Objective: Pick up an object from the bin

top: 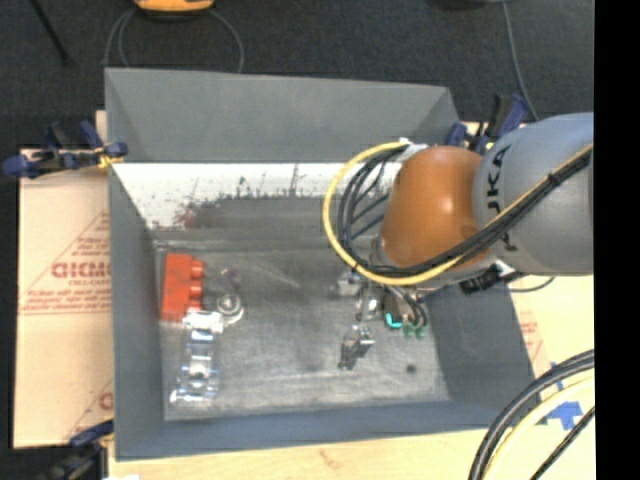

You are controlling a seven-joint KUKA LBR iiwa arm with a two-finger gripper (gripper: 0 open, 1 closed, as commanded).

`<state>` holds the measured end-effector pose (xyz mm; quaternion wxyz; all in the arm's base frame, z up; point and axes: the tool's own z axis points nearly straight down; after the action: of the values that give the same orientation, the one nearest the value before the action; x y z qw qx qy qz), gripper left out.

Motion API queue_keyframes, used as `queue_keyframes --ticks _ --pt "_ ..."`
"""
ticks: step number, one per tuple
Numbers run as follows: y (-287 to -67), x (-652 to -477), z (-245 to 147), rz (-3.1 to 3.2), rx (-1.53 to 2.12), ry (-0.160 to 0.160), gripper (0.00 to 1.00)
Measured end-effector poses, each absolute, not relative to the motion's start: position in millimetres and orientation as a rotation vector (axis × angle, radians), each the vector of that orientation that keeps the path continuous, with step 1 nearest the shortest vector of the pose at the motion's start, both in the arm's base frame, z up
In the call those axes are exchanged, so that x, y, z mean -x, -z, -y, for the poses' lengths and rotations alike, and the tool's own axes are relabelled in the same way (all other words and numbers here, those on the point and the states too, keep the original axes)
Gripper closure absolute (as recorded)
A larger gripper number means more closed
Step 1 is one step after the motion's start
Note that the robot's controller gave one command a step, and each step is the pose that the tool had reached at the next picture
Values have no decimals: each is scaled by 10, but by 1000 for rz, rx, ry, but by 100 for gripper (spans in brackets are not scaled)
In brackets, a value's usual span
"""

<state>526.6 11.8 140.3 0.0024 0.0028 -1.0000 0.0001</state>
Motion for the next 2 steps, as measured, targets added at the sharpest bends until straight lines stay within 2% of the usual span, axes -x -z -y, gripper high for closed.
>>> queue_keyframes --ticks 1,2 --pt "-1757 -5661 -380 3146 156 4 0" --pt "-1322 -6297 169 3148 116 -5 0"
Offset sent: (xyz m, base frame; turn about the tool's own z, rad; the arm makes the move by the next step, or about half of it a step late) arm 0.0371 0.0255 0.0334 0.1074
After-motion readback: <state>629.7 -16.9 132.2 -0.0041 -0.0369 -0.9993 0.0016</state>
